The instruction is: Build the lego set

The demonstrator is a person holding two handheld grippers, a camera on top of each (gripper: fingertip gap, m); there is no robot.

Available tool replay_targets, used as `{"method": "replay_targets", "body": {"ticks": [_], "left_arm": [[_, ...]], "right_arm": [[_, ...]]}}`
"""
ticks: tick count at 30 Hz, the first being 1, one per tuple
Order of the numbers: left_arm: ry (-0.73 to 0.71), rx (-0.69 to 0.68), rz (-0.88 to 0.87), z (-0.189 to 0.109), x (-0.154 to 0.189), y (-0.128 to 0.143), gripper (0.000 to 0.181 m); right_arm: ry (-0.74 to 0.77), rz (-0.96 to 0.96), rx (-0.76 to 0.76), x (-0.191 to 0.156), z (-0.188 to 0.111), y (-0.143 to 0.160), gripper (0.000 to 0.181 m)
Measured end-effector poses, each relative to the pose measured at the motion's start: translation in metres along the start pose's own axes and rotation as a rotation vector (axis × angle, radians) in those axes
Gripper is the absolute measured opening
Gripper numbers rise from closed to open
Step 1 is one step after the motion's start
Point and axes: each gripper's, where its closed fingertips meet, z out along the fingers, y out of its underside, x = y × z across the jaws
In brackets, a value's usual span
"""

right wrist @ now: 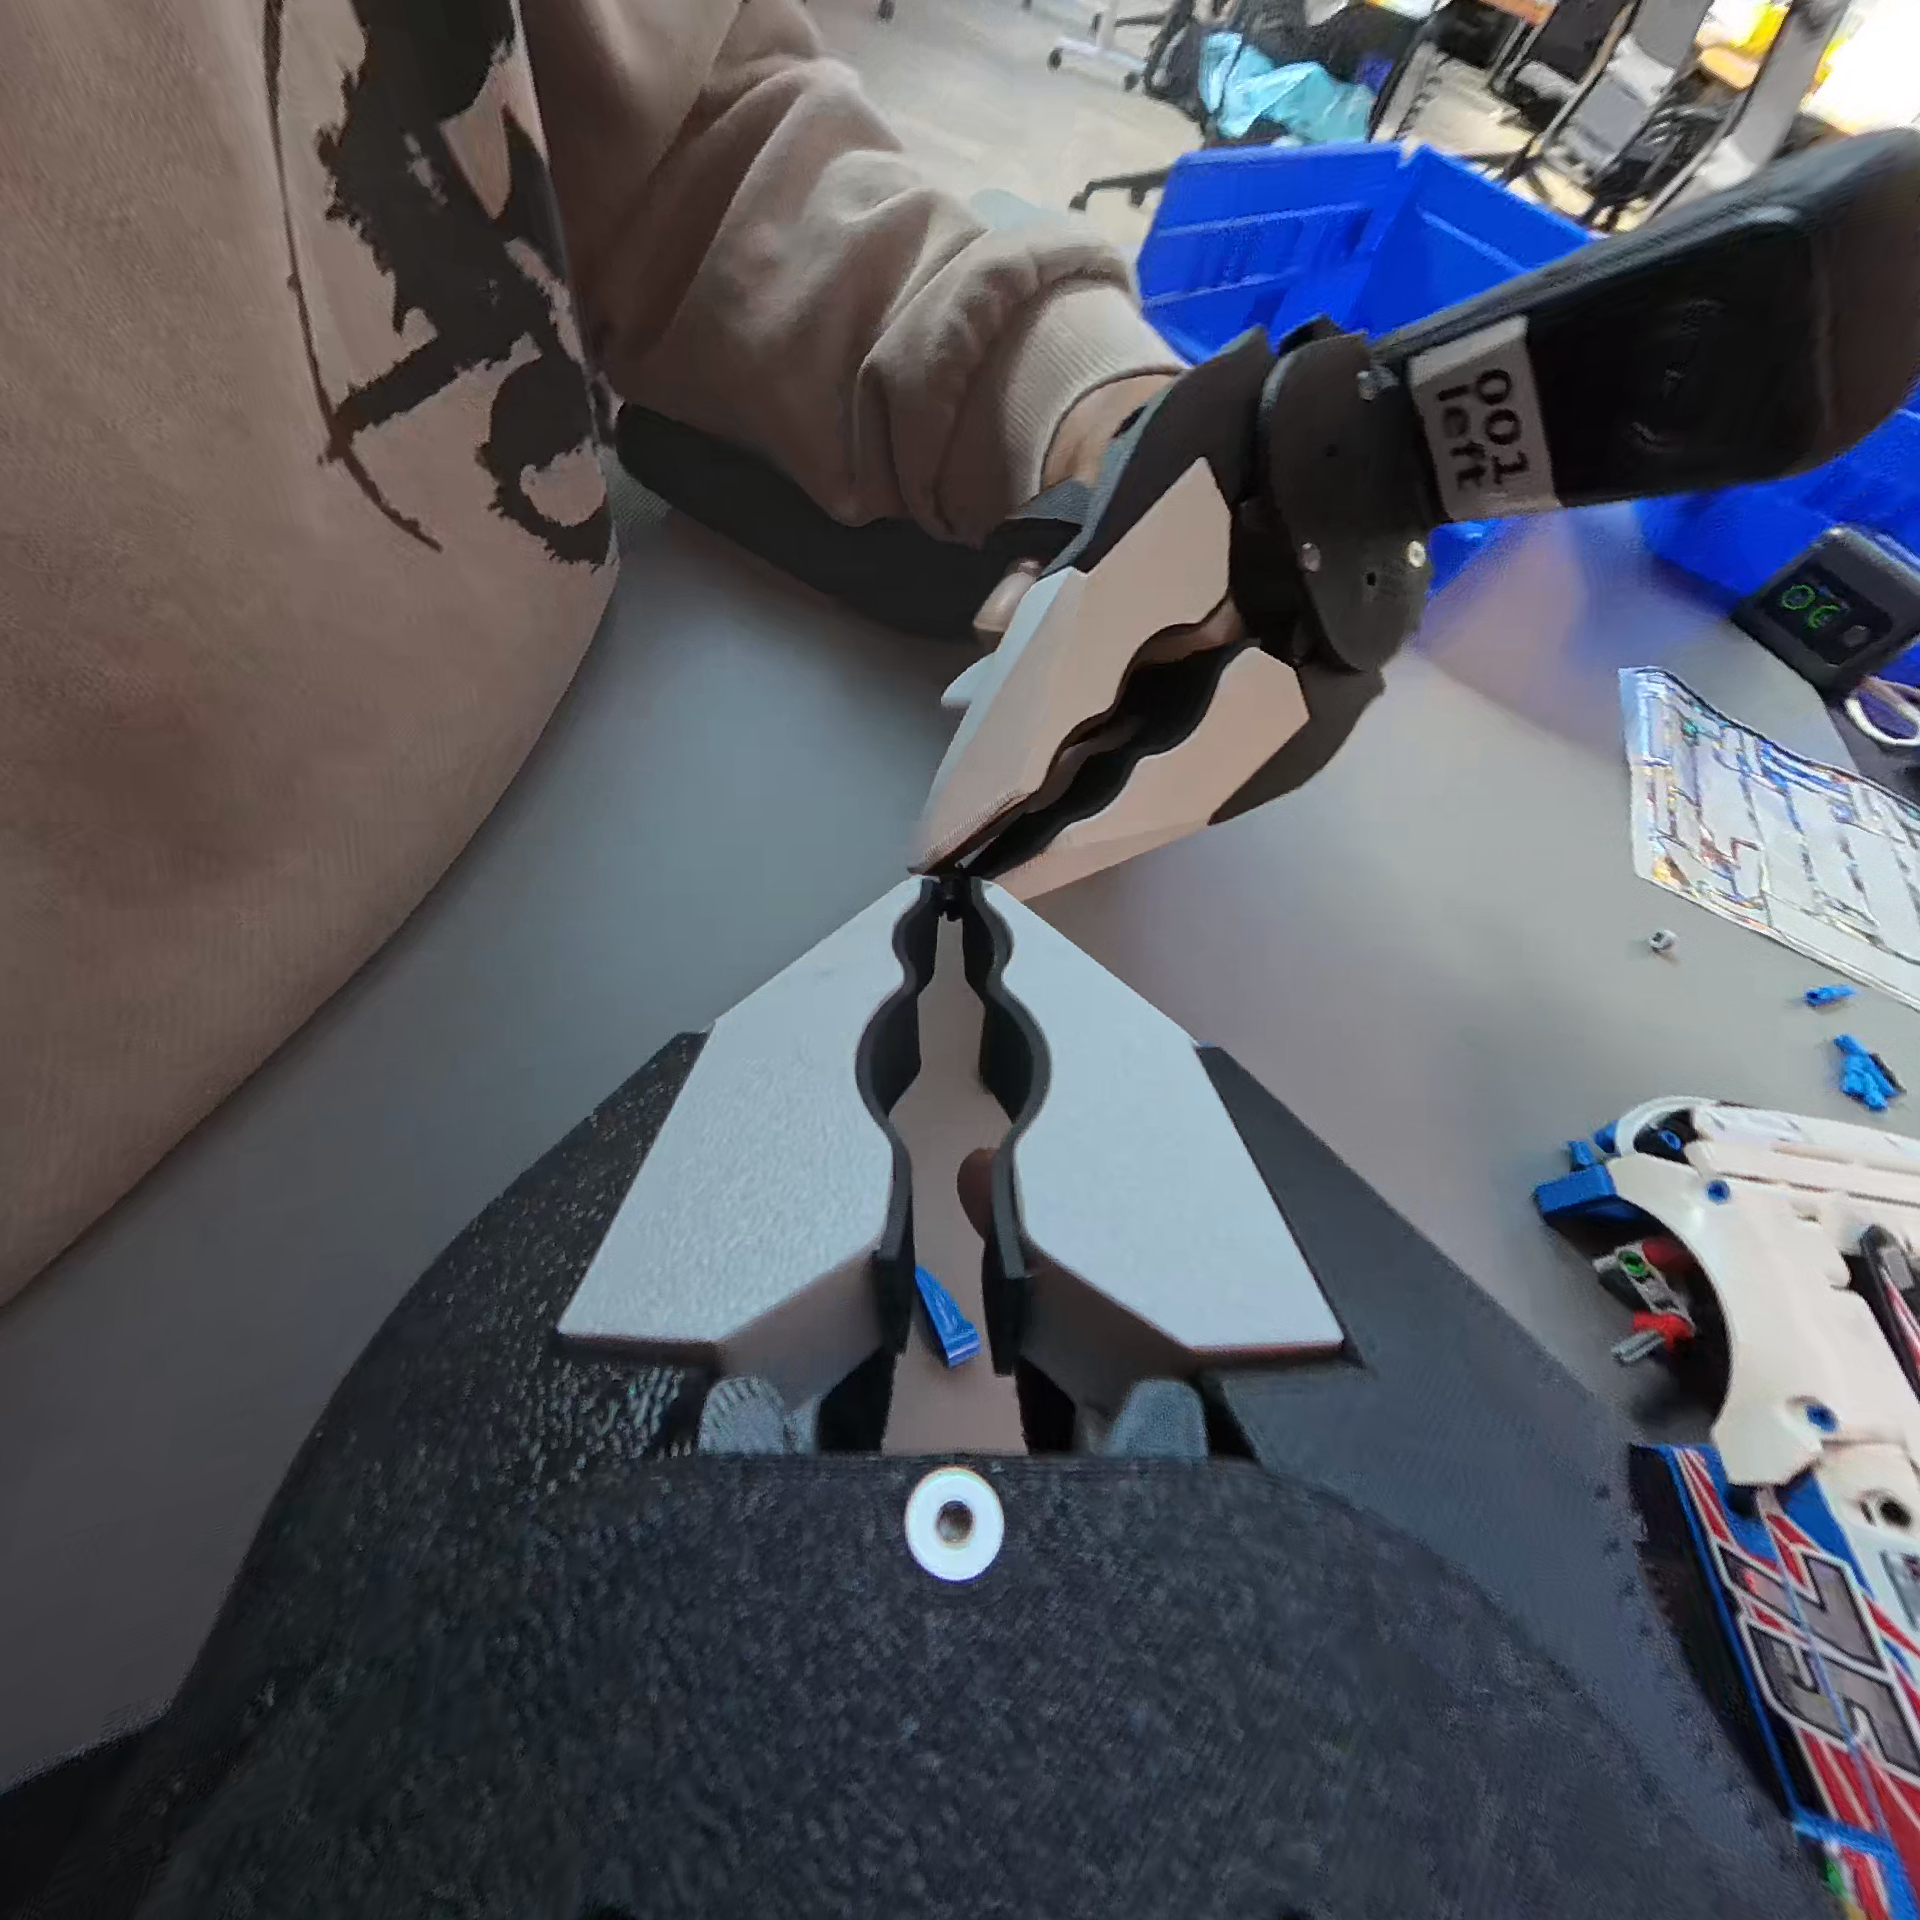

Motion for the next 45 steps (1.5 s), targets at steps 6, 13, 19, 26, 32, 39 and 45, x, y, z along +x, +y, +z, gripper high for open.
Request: {"method": "replay_targets", "body": {"ticks": [6, 13, 19, 26, 32, 39, 45], "left_arm": [[-0.518, 0.048, 0.260, -0.054, -0.059, -0.016, 0.015], [-0.663, -0.160, 0.349, -0.036, -0.096, 0.004, 0.025], [-0.647, -0.191, 0.414, -0.025, -0.098, 0.004, 0.012], [-0.505, 0.104, 0.478, -0.020, -0.061, -0.034, 0.005], [-0.484, 0.121, 0.505, -0.015, -0.052, -0.036, 0.005], [-0.477, 0.117, 0.507, -0.011, -0.049, -0.035, 0.005], [-0.558, 0.049, 0.558, -0.008, -0.056, -0.031, 0.005]], "right_arm": [[0.186, 0.264, 0.160, 0.049, -0.038, 0.003, 0.001], [0.232, 0.444, 0.160, 0.067, -0.043, 0.026, 0.001], [0.230, 0.460, 0.137, 0.066, -0.041, 0.033, 0.002], [0.226, 0.396, 0.174, 0.063, -0.043, 0.019, 0.002], [0.172, 0.384, 0.155, 0.052, -0.031, 0.018, 0.002], [0.145, 0.386, 0.127, 0.048, -0.027, 0.021, 0.002], [0.147, 0.387, 0.082, 0.047, -0.026, 0.028, 0.002]]}}
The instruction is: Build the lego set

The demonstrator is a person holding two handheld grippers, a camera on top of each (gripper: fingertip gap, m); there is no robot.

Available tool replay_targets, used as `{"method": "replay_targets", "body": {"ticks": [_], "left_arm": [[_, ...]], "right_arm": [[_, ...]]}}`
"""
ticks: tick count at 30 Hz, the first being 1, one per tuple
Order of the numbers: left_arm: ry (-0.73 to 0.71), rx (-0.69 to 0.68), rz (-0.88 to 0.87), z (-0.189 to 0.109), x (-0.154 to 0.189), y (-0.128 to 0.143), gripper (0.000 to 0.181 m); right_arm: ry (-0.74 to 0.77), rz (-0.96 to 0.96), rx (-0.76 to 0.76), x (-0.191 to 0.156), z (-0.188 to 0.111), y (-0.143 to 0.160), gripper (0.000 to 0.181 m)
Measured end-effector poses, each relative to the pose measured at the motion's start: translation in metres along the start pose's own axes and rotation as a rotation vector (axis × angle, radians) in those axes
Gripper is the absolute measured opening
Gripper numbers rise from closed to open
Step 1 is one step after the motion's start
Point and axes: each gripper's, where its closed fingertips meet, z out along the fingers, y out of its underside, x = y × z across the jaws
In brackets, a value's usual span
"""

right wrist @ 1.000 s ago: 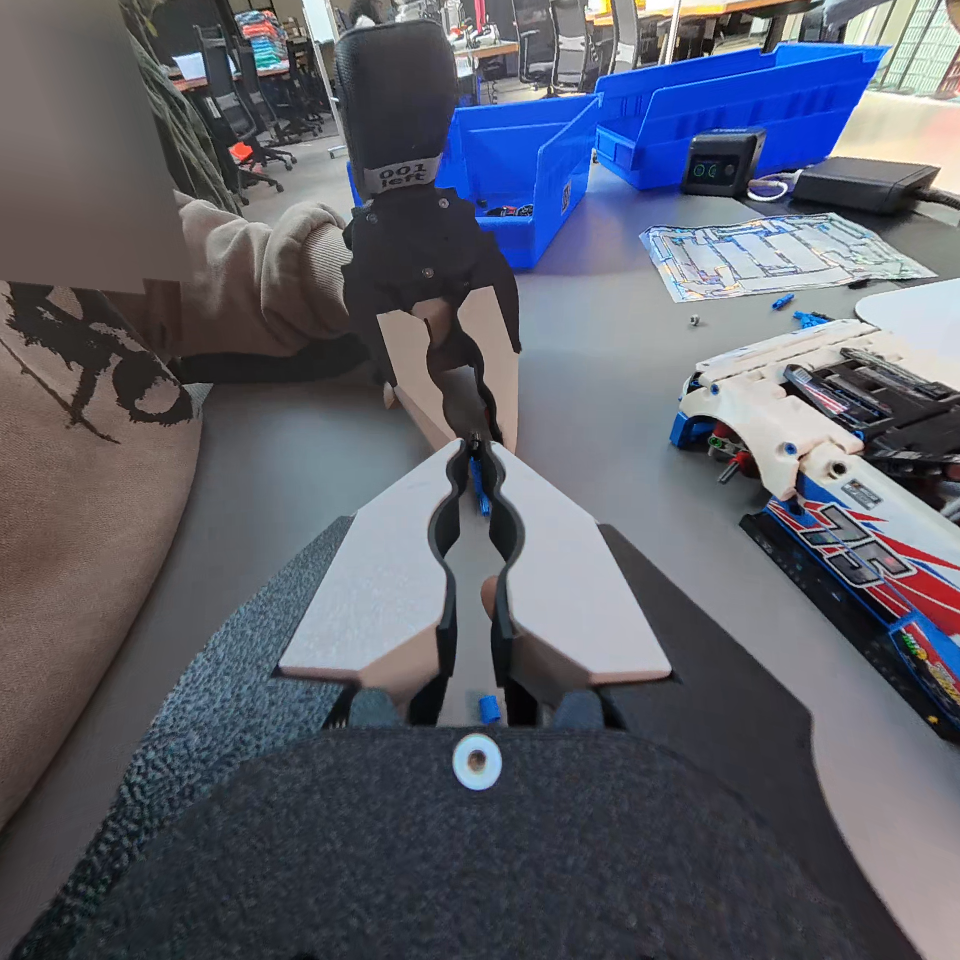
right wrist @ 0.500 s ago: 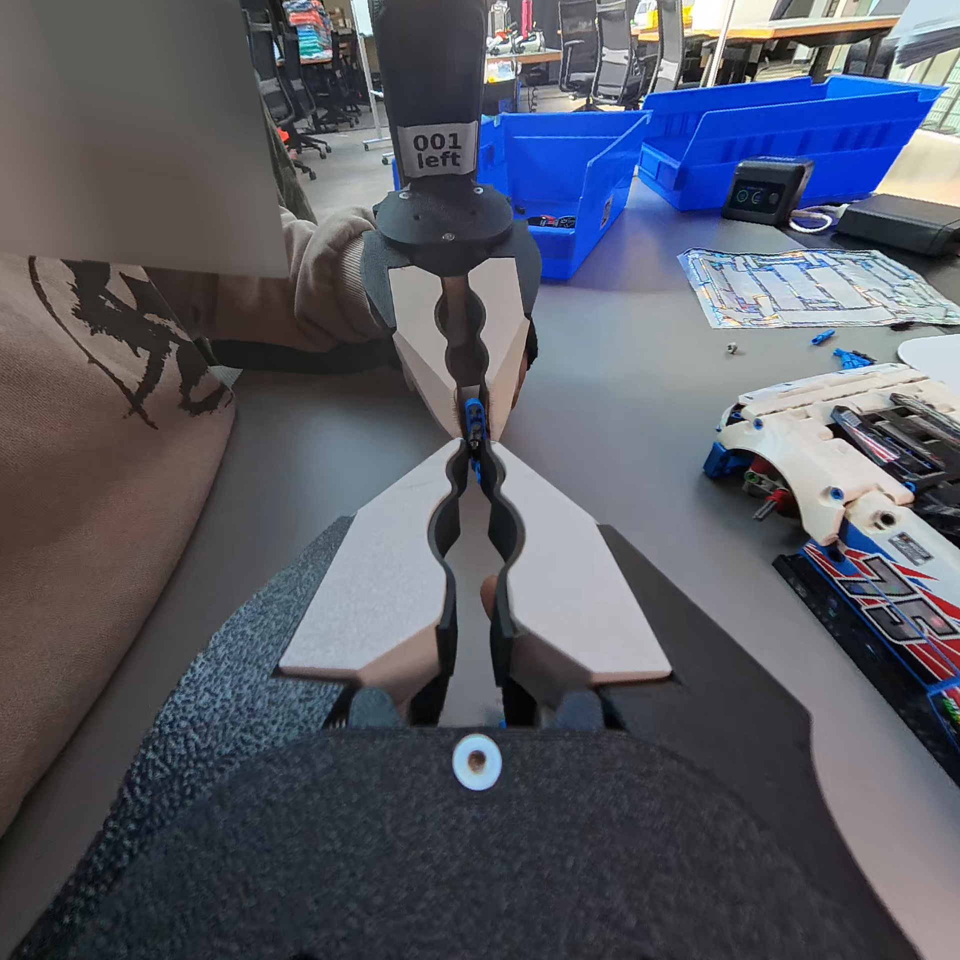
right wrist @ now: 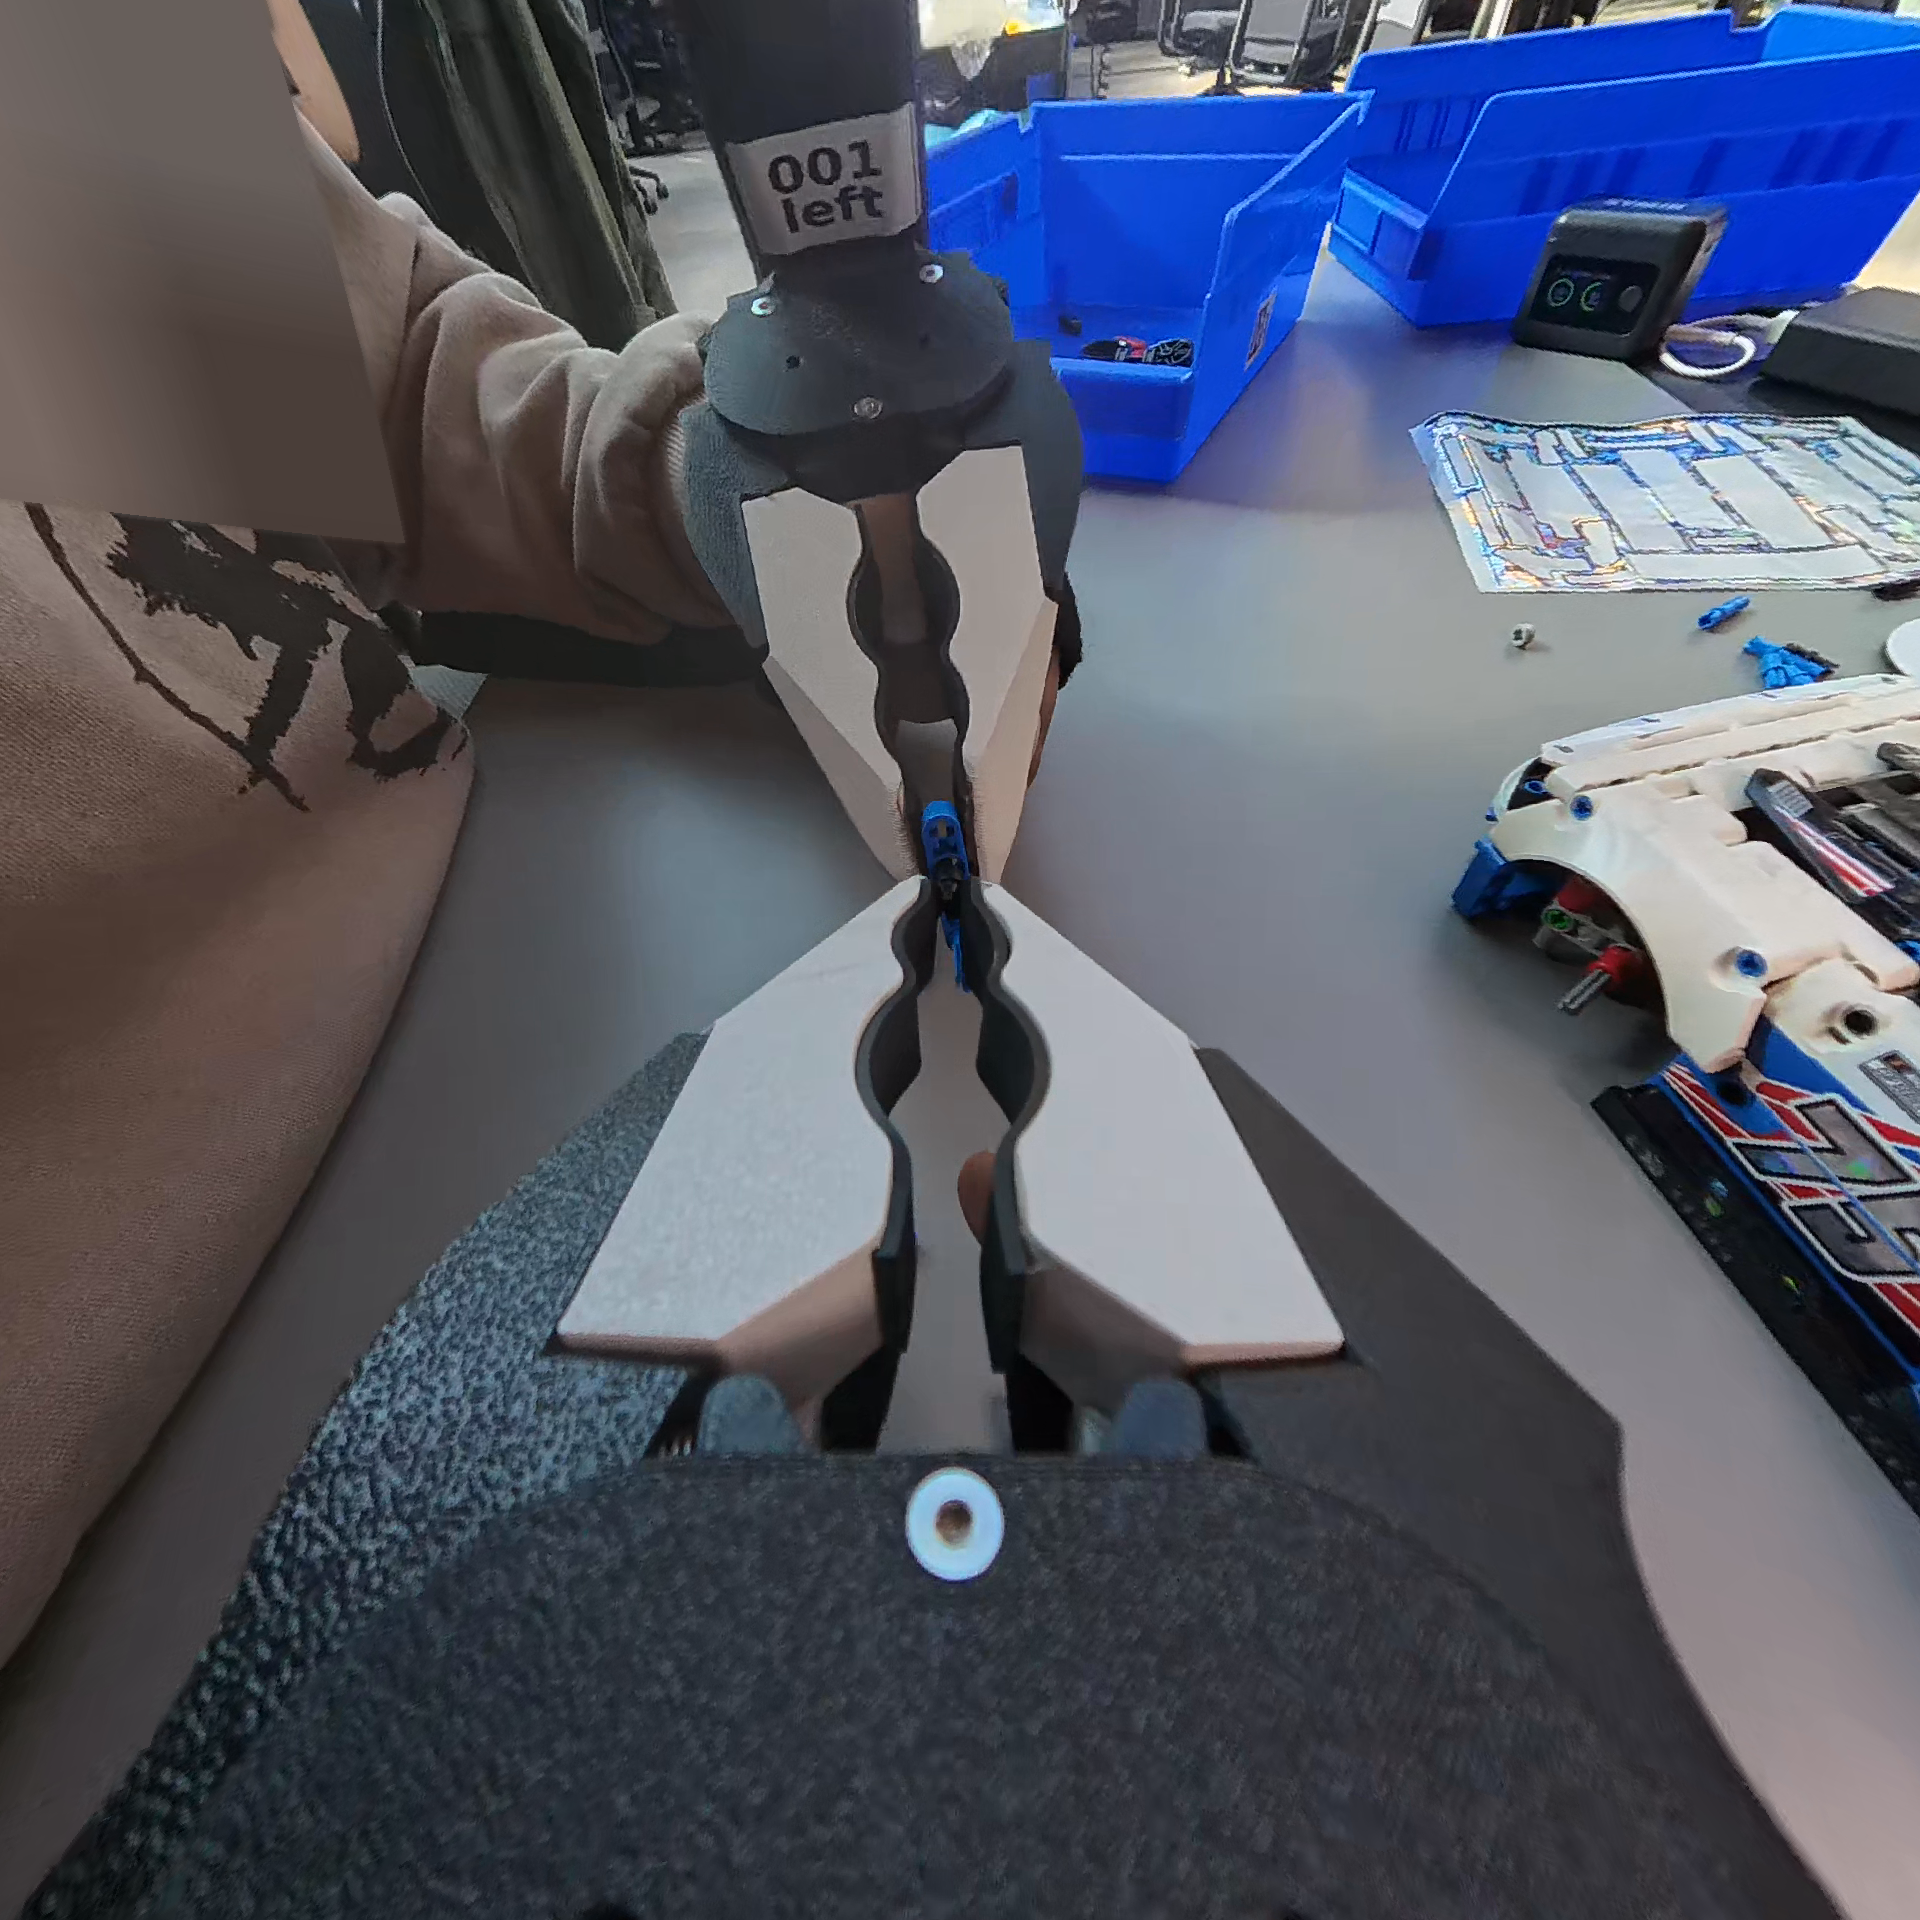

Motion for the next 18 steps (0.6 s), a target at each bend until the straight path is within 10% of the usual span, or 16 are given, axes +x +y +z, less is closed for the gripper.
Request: {"method": "replay_targets", "body": {"ticks": [18], "left_arm": [[-0.101, -0.184, 0.188, 0.013, 0.001, 0.021, 0.004]], "right_arm": [[0.007, -0.005, -0.185, -0.001, 0.011, 0.028, 0.002]]}}
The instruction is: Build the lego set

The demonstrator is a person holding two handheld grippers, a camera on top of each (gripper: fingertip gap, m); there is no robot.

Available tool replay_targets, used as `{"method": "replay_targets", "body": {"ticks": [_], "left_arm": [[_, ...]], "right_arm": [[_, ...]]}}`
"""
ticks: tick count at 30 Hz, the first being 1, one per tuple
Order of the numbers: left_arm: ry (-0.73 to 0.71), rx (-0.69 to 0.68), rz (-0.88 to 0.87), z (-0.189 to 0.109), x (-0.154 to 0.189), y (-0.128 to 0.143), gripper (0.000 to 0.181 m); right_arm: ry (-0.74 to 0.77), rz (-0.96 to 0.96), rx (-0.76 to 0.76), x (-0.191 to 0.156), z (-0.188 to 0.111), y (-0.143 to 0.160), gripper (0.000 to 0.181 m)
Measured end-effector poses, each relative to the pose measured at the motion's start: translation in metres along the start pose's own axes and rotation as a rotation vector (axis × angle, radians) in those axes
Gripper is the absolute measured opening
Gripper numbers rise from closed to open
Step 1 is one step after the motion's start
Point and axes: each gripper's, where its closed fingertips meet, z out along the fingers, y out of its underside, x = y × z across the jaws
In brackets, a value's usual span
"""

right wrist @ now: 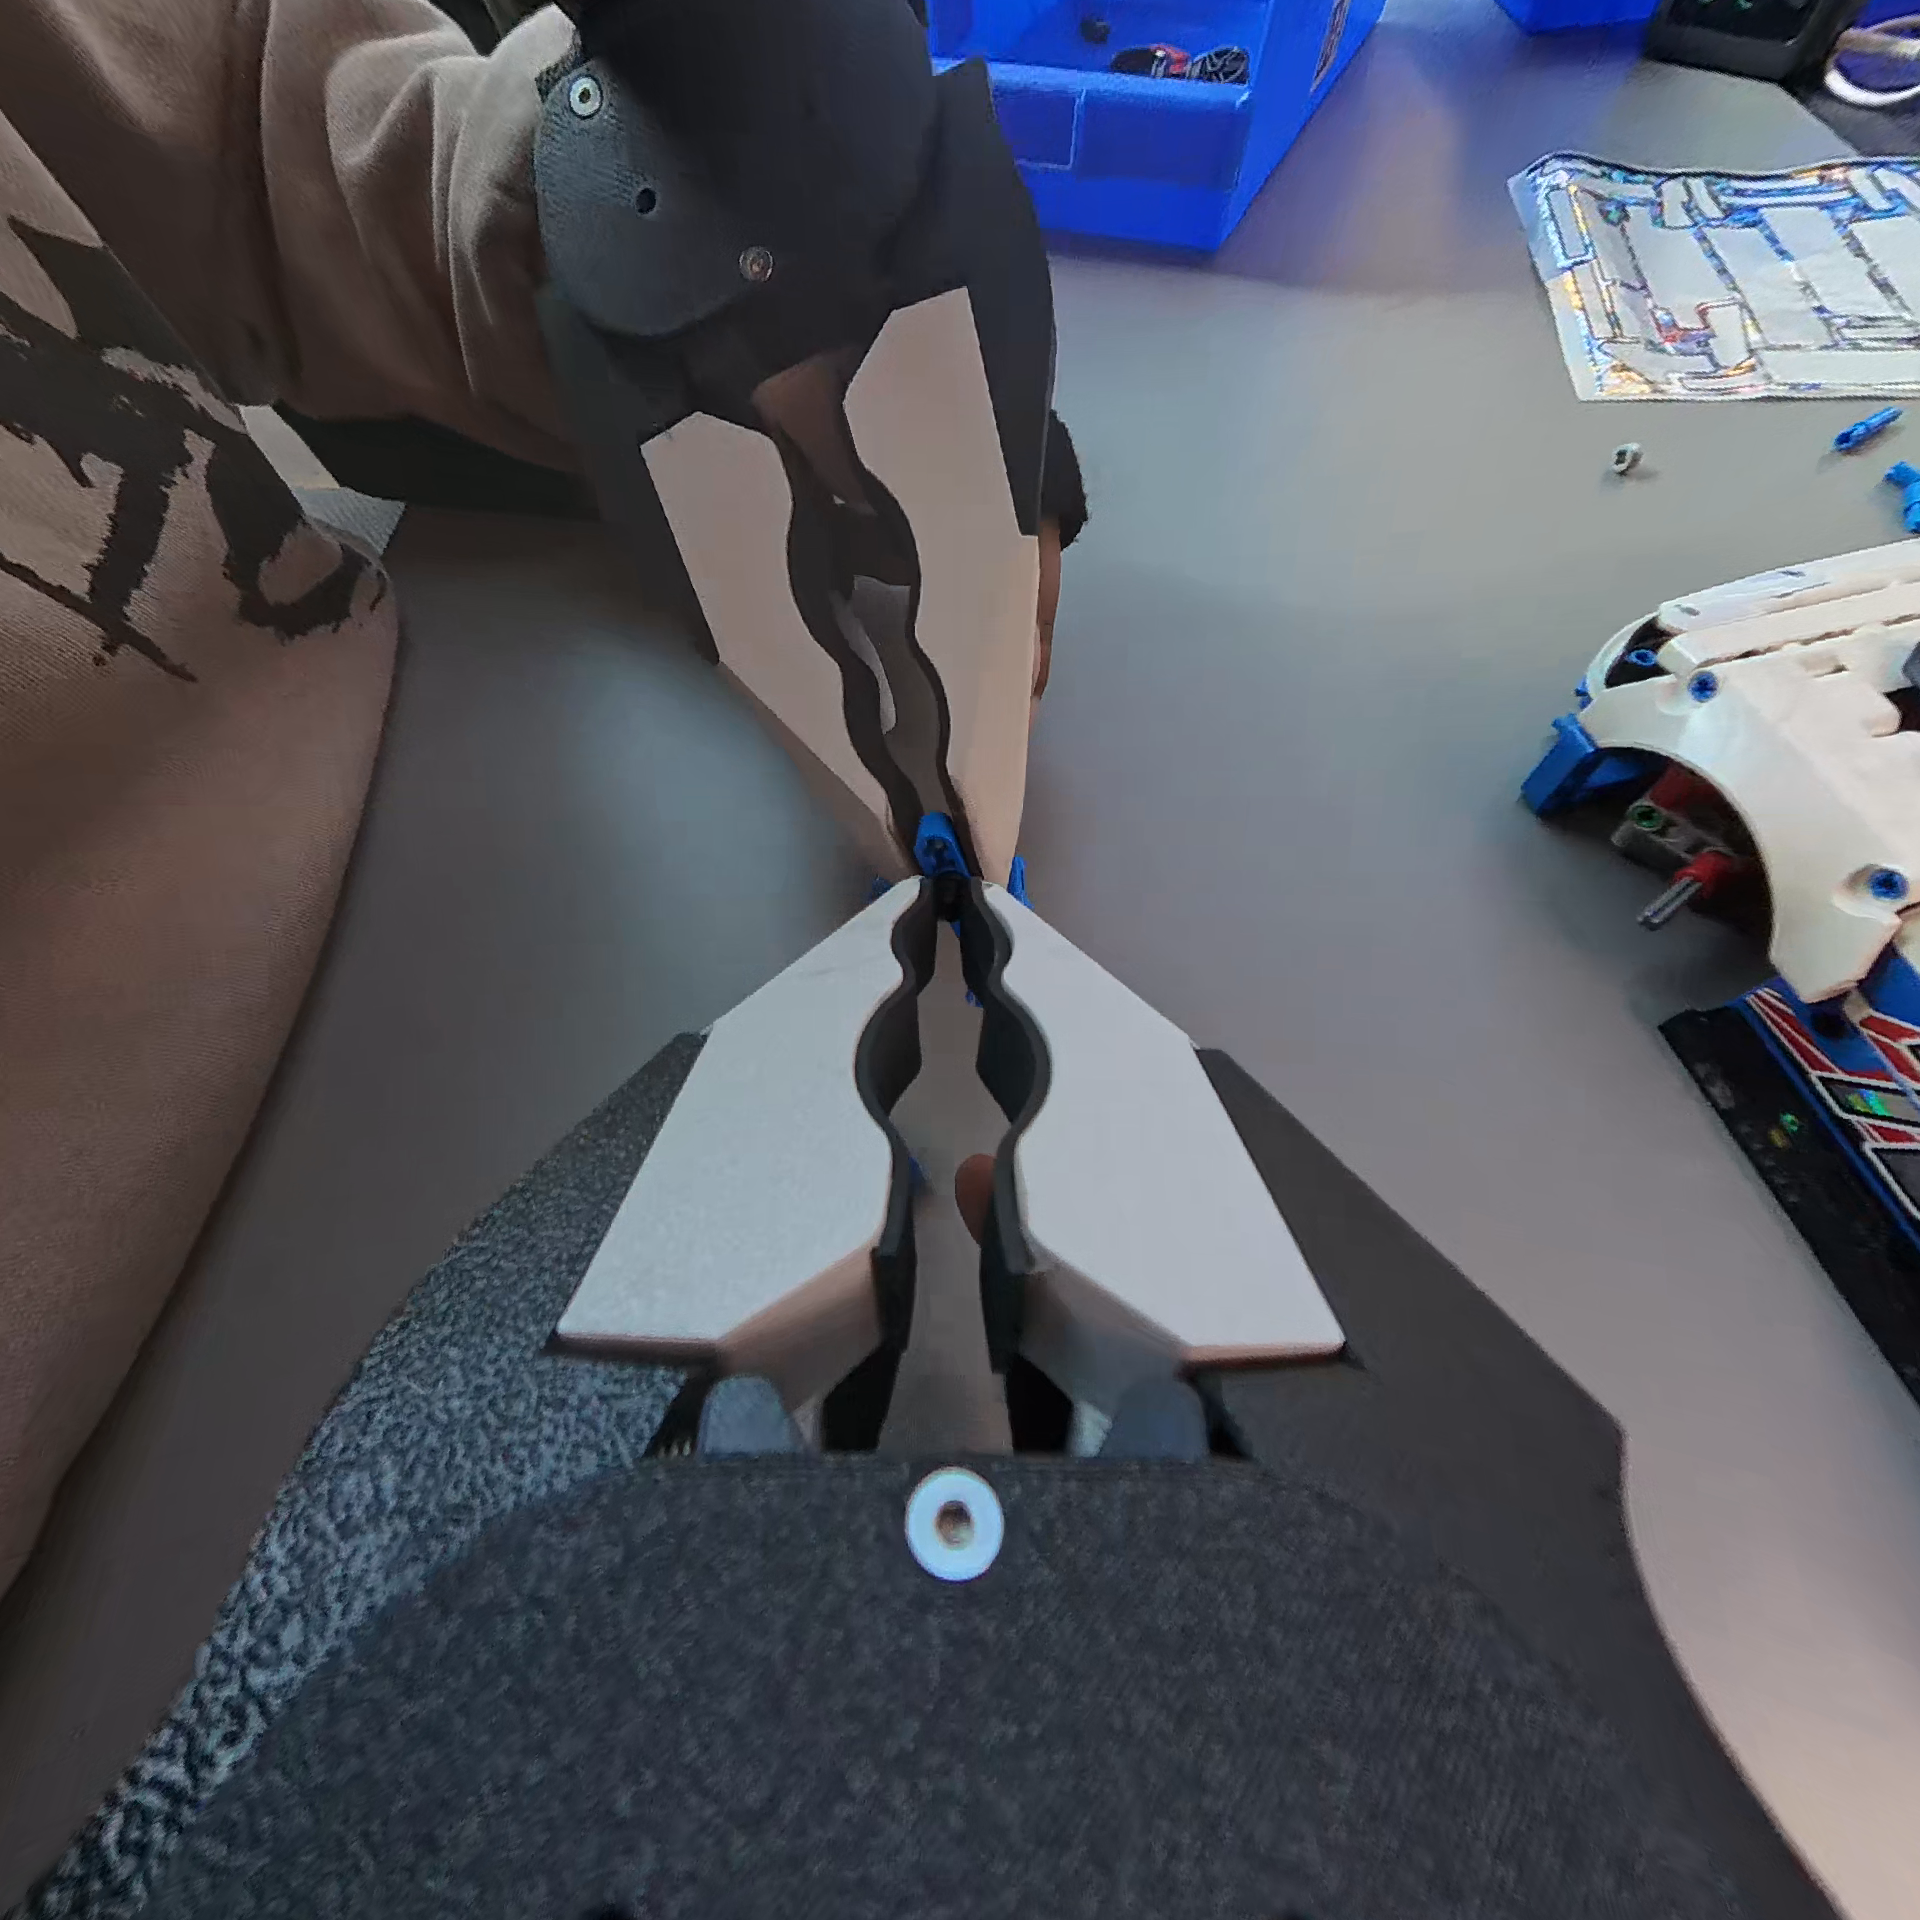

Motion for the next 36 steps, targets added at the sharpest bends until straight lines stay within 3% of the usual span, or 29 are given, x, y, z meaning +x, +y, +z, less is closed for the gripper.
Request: {"method": "replay_targets", "body": {"ticks": [4, 10, 15, 24, 36], "left_arm": [[0.013, 0.018, -0.107, 0.000, -0.008, -0.001, 0.005], [0.088, 0.174, -0.519, -0.010, -0.029, -0.014, 0.005], [0.203, 0.320, -0.796, -0.017, -0.034, -0.029, 0.005], [0.266, 0.389, -0.984, -0.020, -0.031, -0.037, 0.005], [0.293, 0.351, -1.052, -0.013, -0.027, -0.025, 0.005]], "right_arm": [[0.063, -0.015, 0.064, 0.010, -0.004, -0.007, 0.003], [0.256, -0.207, 0.132, 0.023, -0.016, -0.025, 0.024], [0.439, -0.394, 0.106, 0.026, -0.013, -0.039, 0.027], [0.530, -0.410, 0.071, 0.028, -0.011, -0.042, 0.018], [0.482, -0.405, 0.009, 0.027, -0.003, -0.028, 0.016]]}}
